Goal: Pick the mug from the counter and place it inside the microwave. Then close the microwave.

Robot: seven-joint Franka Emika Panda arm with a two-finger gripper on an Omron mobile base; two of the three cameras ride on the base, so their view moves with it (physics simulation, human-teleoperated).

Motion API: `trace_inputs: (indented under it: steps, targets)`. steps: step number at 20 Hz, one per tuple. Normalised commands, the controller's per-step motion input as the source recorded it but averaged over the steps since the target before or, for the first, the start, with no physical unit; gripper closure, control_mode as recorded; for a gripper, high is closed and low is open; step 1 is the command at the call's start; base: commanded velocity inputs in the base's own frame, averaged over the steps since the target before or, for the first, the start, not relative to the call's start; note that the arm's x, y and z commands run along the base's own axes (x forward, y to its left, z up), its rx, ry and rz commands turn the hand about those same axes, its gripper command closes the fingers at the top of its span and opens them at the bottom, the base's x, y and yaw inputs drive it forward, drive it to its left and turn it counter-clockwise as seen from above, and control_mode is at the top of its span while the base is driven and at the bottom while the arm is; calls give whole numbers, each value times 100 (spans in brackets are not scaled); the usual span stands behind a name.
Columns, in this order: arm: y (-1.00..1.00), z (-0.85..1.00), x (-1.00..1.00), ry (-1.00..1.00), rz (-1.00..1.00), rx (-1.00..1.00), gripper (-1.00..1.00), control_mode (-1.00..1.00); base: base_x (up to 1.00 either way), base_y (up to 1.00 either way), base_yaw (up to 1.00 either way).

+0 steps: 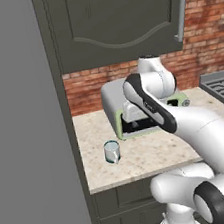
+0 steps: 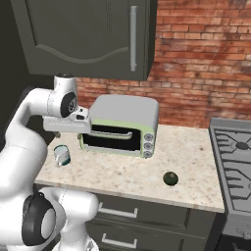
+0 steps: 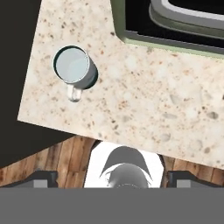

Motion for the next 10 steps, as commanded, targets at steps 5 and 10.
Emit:
trace_inputs:
  steps: [5, 10]
  targets:
    - [55, -20, 1, 5, 0, 0, -100, -100, 0, 0, 0]
    - [35, -13, 0, 0, 0, 0, -100, -100, 0, 0, 0]
